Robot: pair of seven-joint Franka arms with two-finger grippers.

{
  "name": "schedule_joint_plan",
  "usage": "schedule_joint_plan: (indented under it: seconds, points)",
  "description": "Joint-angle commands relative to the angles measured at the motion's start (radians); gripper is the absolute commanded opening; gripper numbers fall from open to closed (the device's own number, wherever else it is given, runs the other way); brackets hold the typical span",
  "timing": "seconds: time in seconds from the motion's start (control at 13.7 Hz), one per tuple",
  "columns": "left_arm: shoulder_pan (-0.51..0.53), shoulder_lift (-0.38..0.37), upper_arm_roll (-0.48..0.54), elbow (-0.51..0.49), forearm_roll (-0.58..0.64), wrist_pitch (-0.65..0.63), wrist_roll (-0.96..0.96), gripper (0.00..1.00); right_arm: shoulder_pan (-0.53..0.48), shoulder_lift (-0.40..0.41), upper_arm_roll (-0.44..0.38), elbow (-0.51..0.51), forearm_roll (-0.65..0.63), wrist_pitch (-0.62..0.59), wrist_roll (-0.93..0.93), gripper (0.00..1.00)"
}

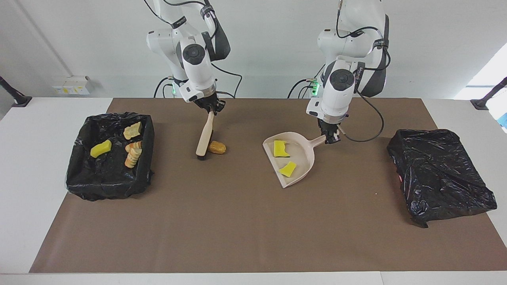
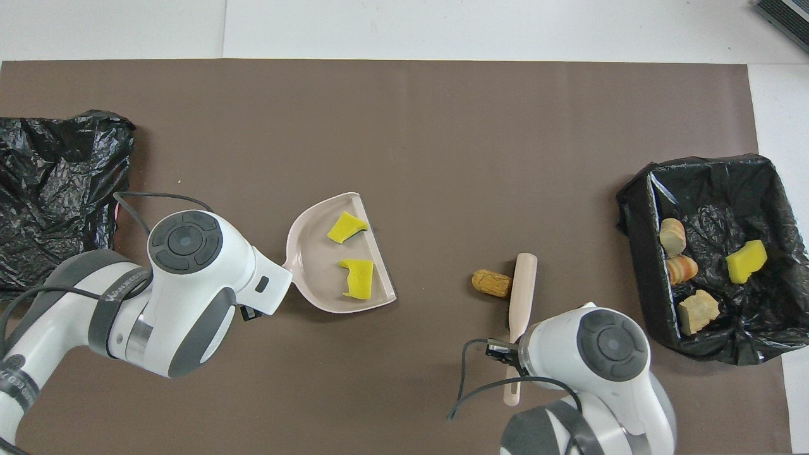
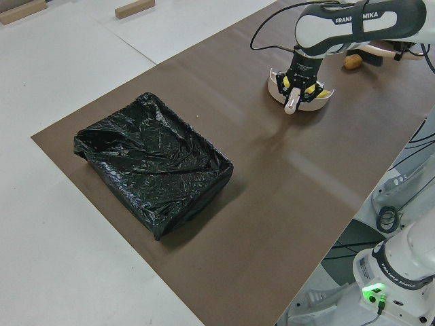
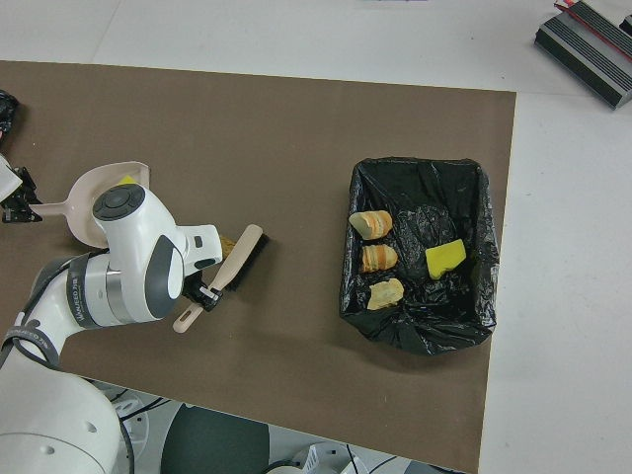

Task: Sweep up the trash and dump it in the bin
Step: 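Sweep the orange chunk into the dustpan with the right-held brush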

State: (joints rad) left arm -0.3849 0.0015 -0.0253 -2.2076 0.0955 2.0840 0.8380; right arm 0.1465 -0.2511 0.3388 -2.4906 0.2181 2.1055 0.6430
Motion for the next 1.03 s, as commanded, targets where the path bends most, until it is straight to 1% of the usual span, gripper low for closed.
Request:
schedule_joint_plan:
  seconds: [0.0,0.15,0.22,0.29,0.37,0.44,0.51,0.59,0.66,0.81,0.95]
  points:
    - [0.006,-0.028,-0.001,-0.034,-0.013,0.028,-0.007,0.0,0.079,0.11,0.005,0.057,0.015,0.057,0.093,0.0]
    - [0.006,-0.028,-0.001,-0.034,-0.013,0.028,-0.007,0.0,0.154,0.194,0.005,0.132,-0.003,0.065,0.095,0.0]
    - [0.008,-0.028,-0.001,-0.034,-0.013,0.028,-0.007,0.0,0.168,0.24,0.006,0.18,-0.008,0.064,0.089,0.0]
    - [0.008,-0.028,-0.001,-0.034,-0.013,0.028,-0.007,0.0,0.214,0.286,0.006,0.235,-0.006,0.06,0.086,0.0]
    - [0.008,-0.028,-0.001,-0.034,-0.013,0.028,-0.007,0.0,0.237,0.327,0.006,0.284,-0.011,0.056,0.083,0.0]
    - [0.006,-0.028,-0.001,-0.034,-0.013,0.028,-0.007,0.0,0.251,0.347,0.008,0.317,-0.019,0.051,0.06,0.0]
    - [0.008,-0.028,-0.001,-0.034,-0.013,0.028,-0.007,0.0,0.28,0.36,0.008,0.338,-0.022,0.05,-0.003,0.0]
    - [0.008,-0.028,-0.001,-0.034,-0.013,0.028,-0.005,0.0,0.288,0.368,0.008,0.358,-0.011,0.054,-0.1,0.0]
    - [0.008,-0.028,-0.001,-0.034,-0.013,0.028,-0.007,0.0,0.289,0.381,0.009,0.375,0.004,0.065,-0.156,0.0]
    - [0.008,-0.028,-0.001,-0.034,-0.013,0.027,-0.007,0.0,0.289,0.403,0.009,0.416,0.049,0.064,-0.201,0.0]
    - [0.008,-0.028,-0.001,-0.034,-0.014,0.027,-0.007,0.0,0.277,0.389,0.008,0.415,0.05,0.035,-0.204,0.0]
